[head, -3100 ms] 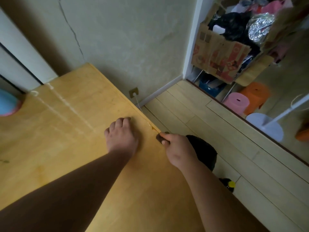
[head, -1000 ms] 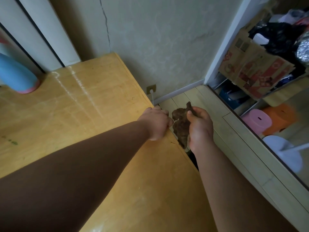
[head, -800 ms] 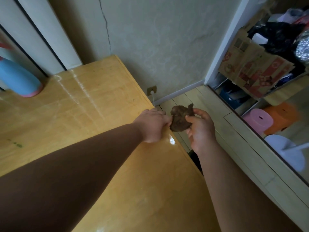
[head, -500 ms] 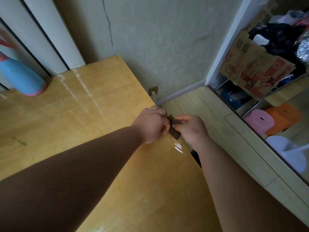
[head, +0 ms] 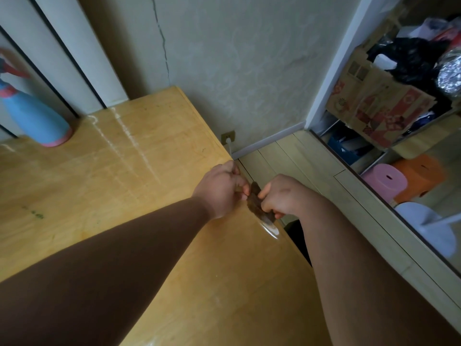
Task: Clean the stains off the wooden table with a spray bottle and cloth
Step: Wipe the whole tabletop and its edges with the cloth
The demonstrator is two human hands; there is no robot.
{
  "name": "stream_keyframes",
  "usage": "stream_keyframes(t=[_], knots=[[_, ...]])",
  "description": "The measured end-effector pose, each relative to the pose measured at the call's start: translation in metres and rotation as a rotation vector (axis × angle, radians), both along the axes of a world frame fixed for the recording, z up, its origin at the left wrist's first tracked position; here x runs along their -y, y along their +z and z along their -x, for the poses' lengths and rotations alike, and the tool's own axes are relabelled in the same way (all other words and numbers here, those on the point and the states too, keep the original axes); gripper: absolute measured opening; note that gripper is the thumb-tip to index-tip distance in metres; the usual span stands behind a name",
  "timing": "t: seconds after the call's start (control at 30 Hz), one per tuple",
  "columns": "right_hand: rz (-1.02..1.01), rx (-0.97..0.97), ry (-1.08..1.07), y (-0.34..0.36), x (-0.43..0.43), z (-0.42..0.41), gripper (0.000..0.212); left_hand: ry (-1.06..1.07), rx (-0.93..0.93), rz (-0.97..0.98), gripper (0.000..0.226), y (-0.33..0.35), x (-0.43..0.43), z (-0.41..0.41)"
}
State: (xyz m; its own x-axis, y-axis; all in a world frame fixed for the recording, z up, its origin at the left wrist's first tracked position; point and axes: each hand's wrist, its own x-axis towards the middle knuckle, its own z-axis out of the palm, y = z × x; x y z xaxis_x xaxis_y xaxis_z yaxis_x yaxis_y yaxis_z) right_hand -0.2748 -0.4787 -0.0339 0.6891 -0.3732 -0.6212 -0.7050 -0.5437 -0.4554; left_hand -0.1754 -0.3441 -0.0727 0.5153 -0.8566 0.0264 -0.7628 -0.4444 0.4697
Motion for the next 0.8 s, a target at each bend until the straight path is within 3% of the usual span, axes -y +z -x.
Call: stream_keyframes(t=[0.07,0.17,0.27,0.33,0.43,0.57,0.7,0.8], knots=[[0.160,-0.092,0.018,-0.001,0.004,-0.003,0.022,0.022,-0.018,-0.012,0.012,-0.002,0.002,0.002],[0.430,0.109,-0.165,-0.007,0.009,0.000,0.010,0.081,-0.033,-0.008,0.017,-0.008,0.005,0.003],[0.160,0.444,-0.415,-0.008,0.008,0.004,0.012,0.108,-0.016,-0.020,0.032,-0.014,0.004,0.002],[0.004,0.552,-0.489,-0.003,0.002,0.002,0.015,0.072,0.077,-0.060,0.027,-0.014,0.002,0.000],[-0.044,0.572,-0.331,-0.003,-0.012,-0.002,0.016,0.074,0.145,-0.122,0.026,-0.011,-0.002,-0.003],[-0.017,0.415,-0.044,-0.020,-0.026,-0.003,0.024,0.200,0.155,-0.169,0.028,-0.007,-0.011,-0.012],[0.267,0.411,-0.036,-0.033,-0.033,-0.003,0.024,0.345,0.113,-0.143,0.032,-0.006,-0.026,-0.022],[0.250,0.415,-0.117,-0.035,-0.040,-0.010,0.029,0.365,0.123,-0.156,0.037,-0.008,-0.037,-0.025]])
